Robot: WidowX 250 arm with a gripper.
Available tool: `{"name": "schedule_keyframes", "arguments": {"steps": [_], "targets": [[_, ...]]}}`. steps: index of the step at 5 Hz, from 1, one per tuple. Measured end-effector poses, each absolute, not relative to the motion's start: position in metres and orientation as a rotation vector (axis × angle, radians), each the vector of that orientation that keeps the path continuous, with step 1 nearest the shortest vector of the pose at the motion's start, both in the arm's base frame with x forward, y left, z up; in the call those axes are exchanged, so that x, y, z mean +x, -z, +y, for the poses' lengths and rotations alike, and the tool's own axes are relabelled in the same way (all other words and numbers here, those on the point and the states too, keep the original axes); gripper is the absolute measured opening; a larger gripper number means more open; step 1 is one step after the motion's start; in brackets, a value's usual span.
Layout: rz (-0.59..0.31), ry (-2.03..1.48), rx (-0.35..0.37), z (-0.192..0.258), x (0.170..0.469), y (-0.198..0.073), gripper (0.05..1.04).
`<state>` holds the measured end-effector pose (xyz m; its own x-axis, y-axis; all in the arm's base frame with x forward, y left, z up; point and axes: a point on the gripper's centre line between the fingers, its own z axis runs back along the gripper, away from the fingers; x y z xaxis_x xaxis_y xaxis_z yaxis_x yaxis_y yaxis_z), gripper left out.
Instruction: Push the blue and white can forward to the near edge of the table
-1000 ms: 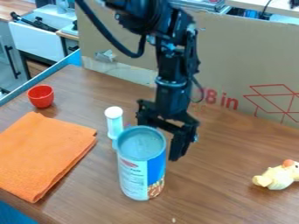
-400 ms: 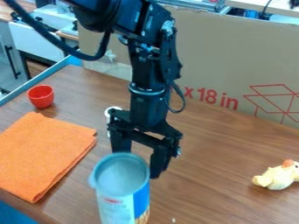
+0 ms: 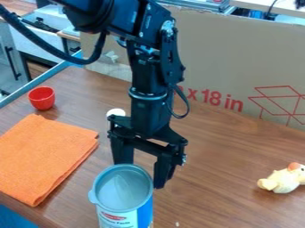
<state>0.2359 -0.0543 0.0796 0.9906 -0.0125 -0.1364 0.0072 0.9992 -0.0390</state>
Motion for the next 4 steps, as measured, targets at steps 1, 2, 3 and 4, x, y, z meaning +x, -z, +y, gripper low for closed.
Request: {"name": "schedule_keyframes", "arguments": {"steps": [1,2,3,4], "targets": [[0.156,0.018,-0.034,-0.055,0.243,-0.079,1.001],[0.091,0.005,-0.01,-0.042,0.259,-0.105,1.001],[0.01,-0.026,0.025,-0.029,0.258,-0.13,1.001],[-0.015,-0.076,0.049,-0.009,0.256,-0.141,1.001]]}}
